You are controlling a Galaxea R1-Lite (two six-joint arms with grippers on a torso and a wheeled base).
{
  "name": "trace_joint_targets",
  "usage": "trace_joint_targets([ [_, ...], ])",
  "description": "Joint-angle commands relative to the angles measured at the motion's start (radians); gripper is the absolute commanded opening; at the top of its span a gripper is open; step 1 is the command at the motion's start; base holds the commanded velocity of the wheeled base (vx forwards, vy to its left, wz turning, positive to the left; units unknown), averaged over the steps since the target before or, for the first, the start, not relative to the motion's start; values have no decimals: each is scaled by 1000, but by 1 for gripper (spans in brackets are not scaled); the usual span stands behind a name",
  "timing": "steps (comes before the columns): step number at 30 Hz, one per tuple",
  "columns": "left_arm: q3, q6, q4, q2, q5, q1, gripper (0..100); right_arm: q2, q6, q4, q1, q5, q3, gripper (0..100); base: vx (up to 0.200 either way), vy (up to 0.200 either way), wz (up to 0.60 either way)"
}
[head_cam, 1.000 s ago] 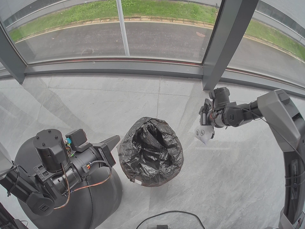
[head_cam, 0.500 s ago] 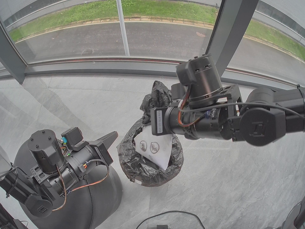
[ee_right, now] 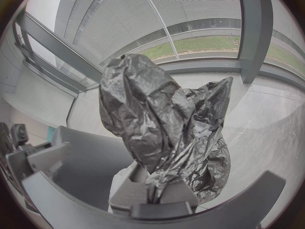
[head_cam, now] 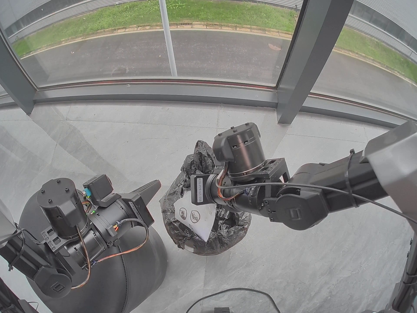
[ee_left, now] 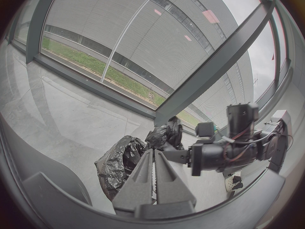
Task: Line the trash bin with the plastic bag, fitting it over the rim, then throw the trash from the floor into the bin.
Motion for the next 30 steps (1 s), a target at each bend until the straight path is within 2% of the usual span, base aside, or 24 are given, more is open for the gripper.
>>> trace_joint_targets([
  [1, 0, 0, -1, 3, 0, 0, 0, 101, -12, -20, -30, 0, 1, 0, 0, 0, 0],
  [17, 2, -2, -1, 3, 0, 0, 0, 157, -17, -59, -30, -9, -2, 0, 0, 0, 0],
  [18, 2, -3, -1, 3, 0, 0, 0, 160, -15, -59, -30, -9, -2, 100, 0, 0, 0],
  [30, 2, -3, -1, 1, 0, 0, 0, 151, -12, -60, -31, -12, 2, 100, 0, 0, 0],
])
